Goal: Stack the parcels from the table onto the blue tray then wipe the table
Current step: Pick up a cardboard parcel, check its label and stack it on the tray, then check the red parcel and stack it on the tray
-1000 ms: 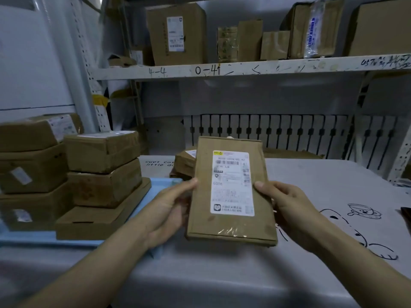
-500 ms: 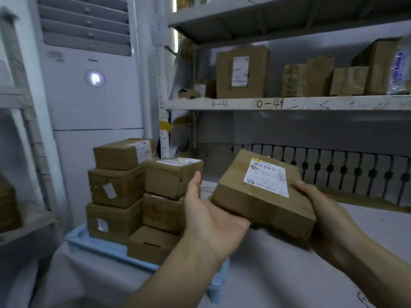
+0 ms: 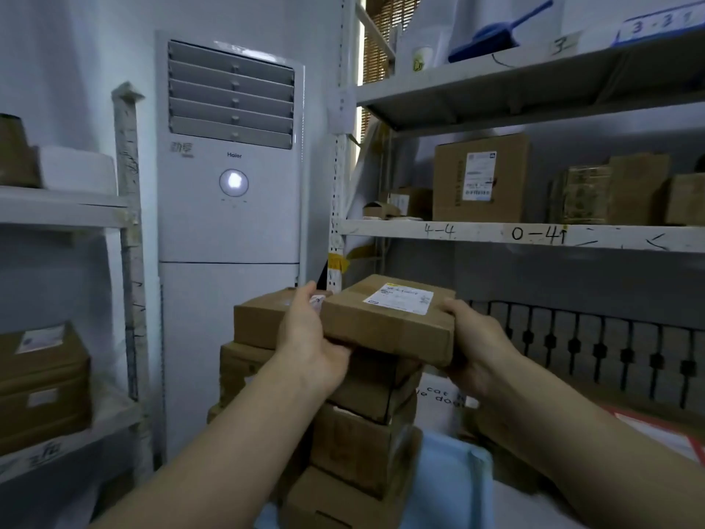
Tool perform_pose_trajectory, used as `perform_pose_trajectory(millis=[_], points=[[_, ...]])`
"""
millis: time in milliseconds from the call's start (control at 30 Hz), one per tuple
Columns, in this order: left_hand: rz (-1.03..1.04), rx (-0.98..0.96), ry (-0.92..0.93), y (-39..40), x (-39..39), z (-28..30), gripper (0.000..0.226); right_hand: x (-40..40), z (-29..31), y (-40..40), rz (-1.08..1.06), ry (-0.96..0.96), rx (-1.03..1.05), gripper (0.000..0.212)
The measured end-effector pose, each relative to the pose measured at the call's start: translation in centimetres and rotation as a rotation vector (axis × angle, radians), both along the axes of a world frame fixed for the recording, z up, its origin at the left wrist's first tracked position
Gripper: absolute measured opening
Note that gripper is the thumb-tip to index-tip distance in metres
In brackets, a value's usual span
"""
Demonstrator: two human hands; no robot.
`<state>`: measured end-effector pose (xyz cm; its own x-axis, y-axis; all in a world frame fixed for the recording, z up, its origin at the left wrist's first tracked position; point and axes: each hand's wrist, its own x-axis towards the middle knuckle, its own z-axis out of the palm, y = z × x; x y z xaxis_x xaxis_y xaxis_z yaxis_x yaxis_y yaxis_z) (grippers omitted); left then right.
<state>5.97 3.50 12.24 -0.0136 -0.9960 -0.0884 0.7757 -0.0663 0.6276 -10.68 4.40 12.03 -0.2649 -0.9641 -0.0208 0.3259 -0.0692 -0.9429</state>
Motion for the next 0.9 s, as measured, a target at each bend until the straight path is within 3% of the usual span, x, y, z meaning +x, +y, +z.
perform_pose_trajectory(millis=[100, 333, 500, 767, 900], points=[[0.148, -0.003, -0.275, -1.6, 1.1, -0.7, 0.028, 1.1, -0.7, -2.4, -0.006, 0.031, 0.021, 0.032], [0.126, -0.102, -0.622, -2.2, 0.8, -1.2, 0.046, 1.9, -2.2, -4.7, -0.014, 0.256, 0.094, 0.035], [0.196, -0.154, -0.766, -2.9, 1.2, -1.9, 0.024, 1.7, -2.6, -4.8, 0.033, 0.415, 0.146, 0.052], [0.319, -0.199, -0.835, -3.1, 0.8, -3.0, 0.042, 1.2, -3.0, -4.0, 0.126, 0.396, 0.152, 0.058], [0.500, -0.246, -0.968, -2.3, 0.3, -3.2, 0.042, 0.1, -3.3, -2.3, 0.144, 0.398, 0.116, 0.057]])
